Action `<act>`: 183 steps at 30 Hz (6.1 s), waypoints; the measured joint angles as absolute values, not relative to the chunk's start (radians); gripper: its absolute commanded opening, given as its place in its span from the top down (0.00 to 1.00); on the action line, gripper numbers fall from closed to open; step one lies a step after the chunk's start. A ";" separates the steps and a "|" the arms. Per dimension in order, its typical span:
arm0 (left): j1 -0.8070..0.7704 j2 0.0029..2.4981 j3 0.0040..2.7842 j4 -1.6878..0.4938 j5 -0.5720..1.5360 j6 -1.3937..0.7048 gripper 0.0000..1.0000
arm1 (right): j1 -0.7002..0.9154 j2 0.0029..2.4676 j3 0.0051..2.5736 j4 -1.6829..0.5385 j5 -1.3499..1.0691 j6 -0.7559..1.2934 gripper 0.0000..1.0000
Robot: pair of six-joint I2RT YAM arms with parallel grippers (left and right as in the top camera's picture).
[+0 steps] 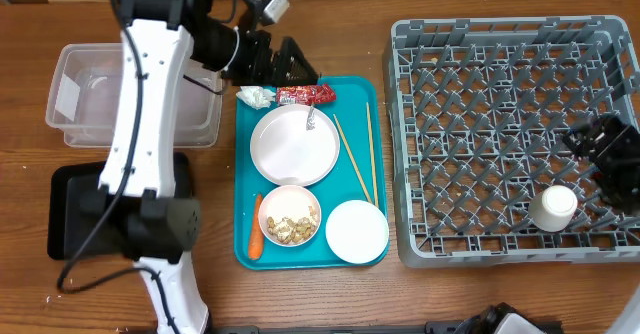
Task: Sort waste into correct bins and load items into the dishwasher
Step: 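Move the left gripper to the small white bowl and grasp its rim, then lift the small white bowl with the left gripper toward the right gripper, then grasp the bowl with the right gripper and release the left gripper, then lower the bowl into the rack with the right gripper and release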
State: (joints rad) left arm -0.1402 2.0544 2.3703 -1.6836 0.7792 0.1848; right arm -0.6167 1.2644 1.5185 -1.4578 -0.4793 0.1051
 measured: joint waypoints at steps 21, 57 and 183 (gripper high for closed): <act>-0.512 1.866 1.873 -1.673 0.130 -0.178 0.02 | -0.464 1.132 1.537 -1.451 -0.676 0.103 0.11; -0.731 1.803 1.234 -0.862 0.120 -0.146 0.65 | -0.464 1.132 1.537 -1.444 -0.676 0.105 0.10; -0.593 1.679 2.659 -1.687 -0.152 -0.337 0.00 | -0.043 1.438 1.573 -1.159 1.013 0.495 0.96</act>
State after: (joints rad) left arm -0.5930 1.6791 2.6587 -1.6871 -0.1516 -0.3367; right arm -0.0429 1.4376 1.5730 -1.1595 1.0126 0.4953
